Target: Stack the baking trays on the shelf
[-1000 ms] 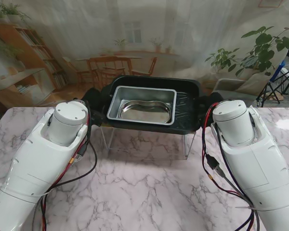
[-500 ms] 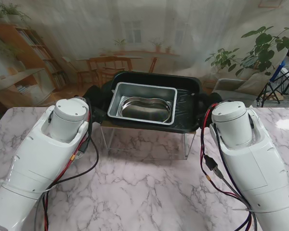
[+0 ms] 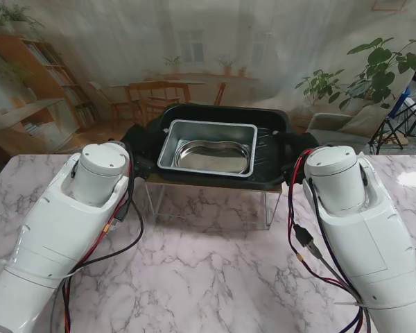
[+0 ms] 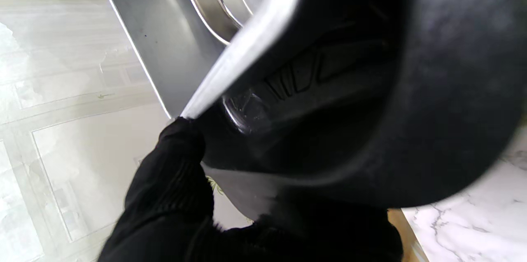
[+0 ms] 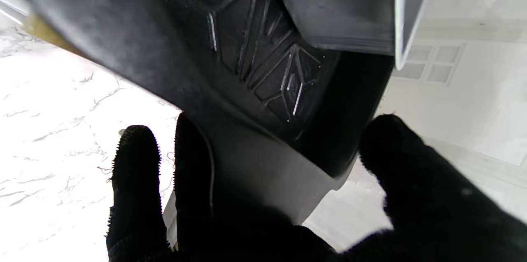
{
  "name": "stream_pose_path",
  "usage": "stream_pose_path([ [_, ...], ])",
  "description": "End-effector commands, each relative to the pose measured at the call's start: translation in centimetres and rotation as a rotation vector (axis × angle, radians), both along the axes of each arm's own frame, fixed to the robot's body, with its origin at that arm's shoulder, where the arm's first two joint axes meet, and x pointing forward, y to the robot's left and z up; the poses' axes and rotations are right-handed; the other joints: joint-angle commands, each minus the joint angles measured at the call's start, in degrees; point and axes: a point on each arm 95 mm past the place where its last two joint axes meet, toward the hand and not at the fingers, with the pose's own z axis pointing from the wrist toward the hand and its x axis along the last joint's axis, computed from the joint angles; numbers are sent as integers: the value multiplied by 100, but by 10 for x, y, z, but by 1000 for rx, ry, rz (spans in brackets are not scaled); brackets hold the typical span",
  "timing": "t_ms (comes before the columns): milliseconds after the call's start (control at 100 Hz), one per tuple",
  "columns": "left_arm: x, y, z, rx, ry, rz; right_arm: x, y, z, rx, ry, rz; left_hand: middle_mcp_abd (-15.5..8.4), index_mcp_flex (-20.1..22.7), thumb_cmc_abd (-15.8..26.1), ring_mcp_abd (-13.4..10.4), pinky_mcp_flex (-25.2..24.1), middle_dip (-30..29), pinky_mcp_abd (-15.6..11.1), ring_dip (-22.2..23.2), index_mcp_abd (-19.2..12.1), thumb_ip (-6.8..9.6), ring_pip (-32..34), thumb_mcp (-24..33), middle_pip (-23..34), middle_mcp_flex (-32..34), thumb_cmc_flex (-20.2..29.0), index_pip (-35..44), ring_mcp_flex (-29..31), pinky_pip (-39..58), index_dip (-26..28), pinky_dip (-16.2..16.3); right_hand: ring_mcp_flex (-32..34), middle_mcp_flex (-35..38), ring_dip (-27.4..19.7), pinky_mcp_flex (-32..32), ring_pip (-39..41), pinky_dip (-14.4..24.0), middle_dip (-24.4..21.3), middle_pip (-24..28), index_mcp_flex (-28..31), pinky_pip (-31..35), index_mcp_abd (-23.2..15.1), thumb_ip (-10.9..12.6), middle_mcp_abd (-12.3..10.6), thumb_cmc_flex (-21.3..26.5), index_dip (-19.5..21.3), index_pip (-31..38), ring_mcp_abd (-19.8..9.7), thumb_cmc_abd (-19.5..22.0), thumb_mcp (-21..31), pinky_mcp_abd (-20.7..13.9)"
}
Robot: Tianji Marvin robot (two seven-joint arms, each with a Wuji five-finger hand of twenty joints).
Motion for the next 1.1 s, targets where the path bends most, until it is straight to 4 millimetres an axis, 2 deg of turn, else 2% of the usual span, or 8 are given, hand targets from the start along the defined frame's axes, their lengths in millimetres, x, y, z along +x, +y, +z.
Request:
stream_pose_path([
  [0,-6,-37,16,-55,-28,-110,-5,28,11,54,-11,93,-1464,916,-71,-278,-14,-106,-284,-38,-2451,-150,-84,-153,-192,-476,-109,707,-127,-131,-102,-78,-293,-46,-122,-182,-534,-61,-111,-140,106,-199,-2996,153,-1227,-267,-309,-567,-181,189,-162,-173],
  [320,-7,-36,17,-52,-19,-106,-7,27,6,64,18,116,-1366,829,-84,-266,5,-84,-321,43,-2395,-164,17,-197,-175,-384,-197,703,-67,55,-172,66,-958,-775,-228,-745,-927,6,-258,-388,-558,-650,-3044,148,-1456,-713,-702,-708,-375,456,-688,-442],
  [570,-8,-33,22,-44,-14,-104,-8,25,9,62,8,120,-1553,785,-15,-438,-304,-111,-164,-127,-2467,-187,-324,-184,-187,-534,-367,714,-354,-760,-178,-170,-1098,-924,-214,-868,-1042,167,-290,-390,-702,-826,-3187,196,-1560,-746,-897,-912,-428,566,-927,-570],
  [730,-8,-32,23,-45,-9,-95,-7,24,11,65,15,123,-1643,717,39,-607,-321,-147,7,-233,-2532,-205,-552,-198,-204,-726,-504,697,-551,-1821,-167,-218,-1162,-958,-211,-905,-1123,344,-413,-641,-621,-972,-3172,223,-1555,-748,-1426,-2205,-440,637,-1077,-572],
  [830,-7,-32,24,-45,-7,-92,-7,24,11,66,20,125,-1668,660,48,-626,-148,-168,28,-236,-2554,-219,-604,-199,-221,-811,-560,674,-581,-2406,-169,-64,-1155,-937,-199,-913,-1130,382,-440,-724,-559,-1007,-3203,235,-1555,-742,-1435,-2878,-440,655,-1139,-561],
  [850,-7,-32,24,-45,-6,-91,-7,24,12,66,21,125,-1668,644,51,-619,-118,-169,42,-234,-2555,-222,-602,-205,-221,-821,-577,668,-575,-2439,-171,-43,-1142,-950,-183,-903,-1120,444,-422,-696,-389,-1017,-3211,240,-1559,-737,-684,-3673,-440,663,-1162,-560],
  [870,-7,-32,24,-45,-6,-90,-7,24,12,66,23,125,-1665,626,47,-612,-89,-170,52,-232,-2555,-224,-599,-212,-222,-828,-593,661,-568,-2456,-173,-30,-1142,-957,-180,-900,-1119,458,-417,-690,-375,-1022,-3228,240,-1565,-737,-501,-3897,-439,666,-1170,-561],
  [1090,-4,-27,23,-43,2,-84,-7,25,12,79,37,126,-1590,332,54,-559,82,-244,134,-219,-2632,-238,-609,-242,-276,-1062,-819,535,-557,-2786,-220,214,-1029,-948,-136,-812,-1029,478,-387,-625,-298,-972,-3374,247,-1532,-705,-556,-4357,-374,670,-1235,-548],
])
